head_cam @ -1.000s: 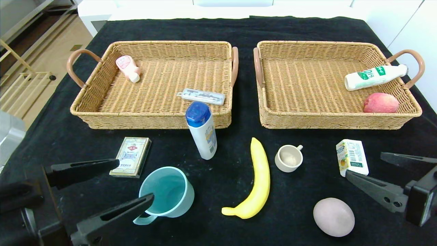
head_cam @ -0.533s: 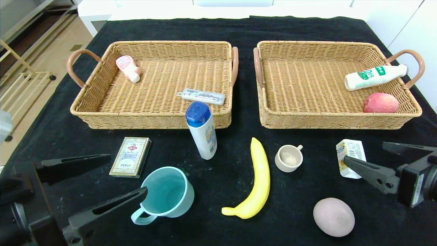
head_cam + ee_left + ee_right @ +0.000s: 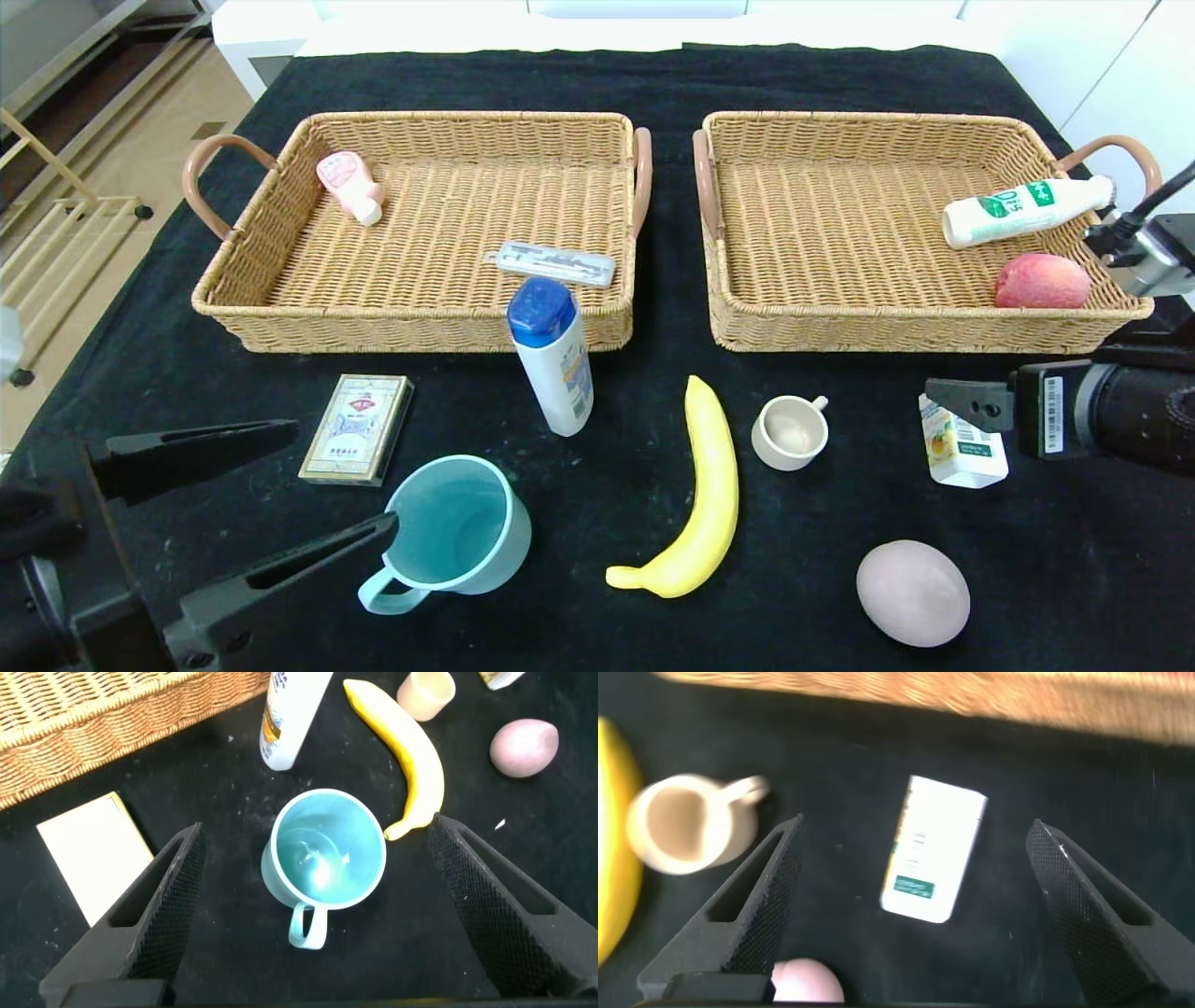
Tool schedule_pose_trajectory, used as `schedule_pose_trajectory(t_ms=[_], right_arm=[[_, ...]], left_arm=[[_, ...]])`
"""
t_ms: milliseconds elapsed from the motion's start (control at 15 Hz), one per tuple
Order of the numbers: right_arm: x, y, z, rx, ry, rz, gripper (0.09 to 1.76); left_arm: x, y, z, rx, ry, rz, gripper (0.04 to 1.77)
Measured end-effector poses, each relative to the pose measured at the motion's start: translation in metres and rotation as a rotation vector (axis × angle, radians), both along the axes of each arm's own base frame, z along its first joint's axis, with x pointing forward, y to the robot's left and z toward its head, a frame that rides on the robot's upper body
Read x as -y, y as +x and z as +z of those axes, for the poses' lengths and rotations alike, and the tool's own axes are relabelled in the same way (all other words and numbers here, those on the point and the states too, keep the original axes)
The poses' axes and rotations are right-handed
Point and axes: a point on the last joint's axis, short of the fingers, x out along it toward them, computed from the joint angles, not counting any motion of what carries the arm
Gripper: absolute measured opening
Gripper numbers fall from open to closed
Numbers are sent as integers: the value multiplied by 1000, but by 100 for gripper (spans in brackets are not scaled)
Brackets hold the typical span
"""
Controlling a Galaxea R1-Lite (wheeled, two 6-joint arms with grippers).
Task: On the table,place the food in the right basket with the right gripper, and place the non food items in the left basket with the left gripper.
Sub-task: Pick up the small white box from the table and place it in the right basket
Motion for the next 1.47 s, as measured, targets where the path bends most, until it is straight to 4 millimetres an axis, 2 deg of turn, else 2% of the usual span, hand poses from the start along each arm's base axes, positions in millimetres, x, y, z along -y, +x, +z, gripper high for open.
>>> schedule_pose_trajectory(t_ms=[267,600,1067,1467], right_arm=[[6,25,-7,-118,42,-79,171],[9,42,-21,-178,68,-113,171],[5,52,-35,-227,72,-134,171],[2,54,-38,-237,68,-128,171]], left_arm=[[-2,-2,2,10,-6,5,172],[-3,-3,2,14,-8,6,172],[-3,-4,3,22,-4,6,172],[-4,-5,3,27,-7,6,172]])
